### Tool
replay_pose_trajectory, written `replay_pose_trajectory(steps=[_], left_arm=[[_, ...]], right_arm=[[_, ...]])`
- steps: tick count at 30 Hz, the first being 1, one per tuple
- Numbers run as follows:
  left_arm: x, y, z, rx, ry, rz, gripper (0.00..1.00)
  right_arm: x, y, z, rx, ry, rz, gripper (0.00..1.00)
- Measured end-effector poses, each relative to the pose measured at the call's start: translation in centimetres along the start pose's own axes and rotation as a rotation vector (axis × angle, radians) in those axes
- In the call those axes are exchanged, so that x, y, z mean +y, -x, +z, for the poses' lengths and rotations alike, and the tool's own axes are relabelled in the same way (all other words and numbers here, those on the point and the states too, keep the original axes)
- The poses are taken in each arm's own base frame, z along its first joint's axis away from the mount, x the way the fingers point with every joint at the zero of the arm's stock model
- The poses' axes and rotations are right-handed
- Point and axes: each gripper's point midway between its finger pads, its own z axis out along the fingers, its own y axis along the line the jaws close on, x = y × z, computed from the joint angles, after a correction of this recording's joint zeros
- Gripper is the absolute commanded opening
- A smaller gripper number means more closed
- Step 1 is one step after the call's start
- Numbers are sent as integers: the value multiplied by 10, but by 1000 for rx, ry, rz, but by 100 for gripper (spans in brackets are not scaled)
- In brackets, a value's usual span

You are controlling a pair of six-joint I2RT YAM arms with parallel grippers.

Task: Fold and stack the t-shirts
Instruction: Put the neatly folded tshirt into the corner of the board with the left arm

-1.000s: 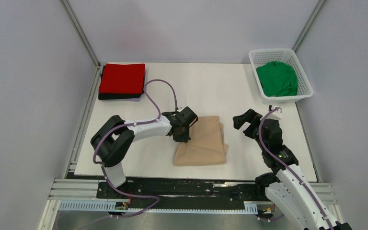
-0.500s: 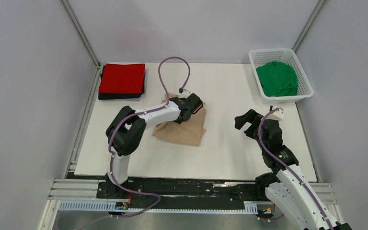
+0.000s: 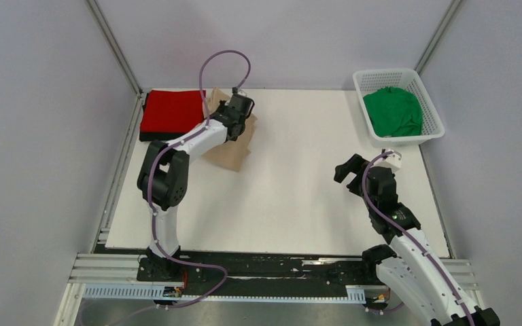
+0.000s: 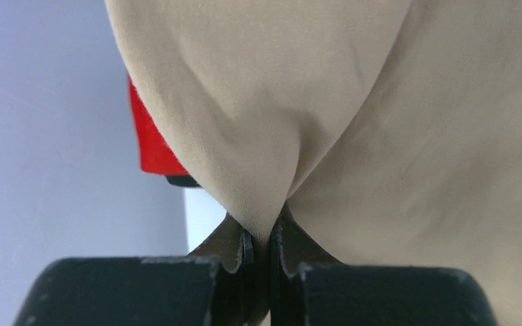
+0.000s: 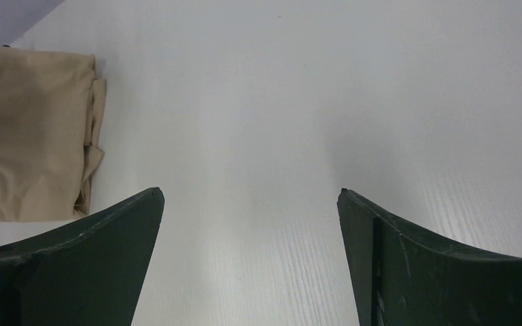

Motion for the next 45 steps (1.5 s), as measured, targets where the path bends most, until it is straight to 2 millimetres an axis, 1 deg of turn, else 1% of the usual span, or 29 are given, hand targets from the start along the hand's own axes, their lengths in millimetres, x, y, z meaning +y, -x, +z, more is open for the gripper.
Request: replay_pose_trajectory(steps=[4,6,9,11,17,23,29,33,41,45], left_arm=[[44,27,14,-43,41,-16,0],[61,38,19,-57,52,-28,0],[82,50,27,-72,69,-32,0],[90,50,30,-69,78,-9,0],[99,43,36,-43,44,77,0],[114,56,29,-66,41,88,0],[116,57,24,-74,19,99,0],[124,58,18,-80,25,104,0],[153,71,3,-119,51,60,0],[163,69,5,-124,51,41,0]], right_arm=[[-7,-5,6,18,-40,-23,100],[-11,-9,9,31,-60,-33,100],[-15,-14,13,49,-81,-46,100],[-17,-16,15,56,-93,-51,100],[-25,-22,20,75,-137,-65,100],[-28,-24,22,81,-153,-70,100],[-29,-24,22,78,-160,-70,100],[-30,-23,22,76,-161,-70,100],[-30,-23,22,75,-164,-66,100],[-30,-23,22,74,-166,-66,100]])
